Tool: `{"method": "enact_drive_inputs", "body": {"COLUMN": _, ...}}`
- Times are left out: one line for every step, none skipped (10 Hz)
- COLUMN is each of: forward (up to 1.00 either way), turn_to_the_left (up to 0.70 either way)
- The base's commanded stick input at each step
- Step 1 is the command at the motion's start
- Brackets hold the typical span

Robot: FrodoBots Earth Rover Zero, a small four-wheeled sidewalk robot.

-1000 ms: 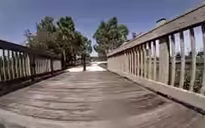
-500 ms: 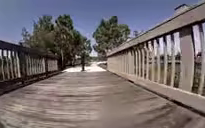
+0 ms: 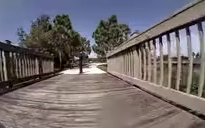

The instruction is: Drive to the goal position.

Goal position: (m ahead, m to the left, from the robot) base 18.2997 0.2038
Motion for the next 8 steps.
{"method": "enact_drive_inputs", "body": {"forward": 0.85, "turn_to_the_left": 0.0}}
{"method": "enact_drive_inputs", "body": {"forward": 0.85, "turn_to_the_left": 0.0}}
{"method": "enact_drive_inputs", "body": {"forward": 0.85, "turn_to_the_left": 0.0}}
{"method": "enact_drive_inputs", "body": {"forward": 0.85, "turn_to_the_left": 0.0}}
{"method": "enact_drive_inputs", "body": {"forward": 0.85, "turn_to_the_left": 0.24}}
{"method": "enact_drive_inputs", "body": {"forward": 0.85, "turn_to_the_left": 0.34}}
{"method": "enact_drive_inputs", "body": {"forward": 0.85, "turn_to_the_left": 0.34}}
{"method": "enact_drive_inputs", "body": {"forward": 0.85, "turn_to_the_left": 0.34}}
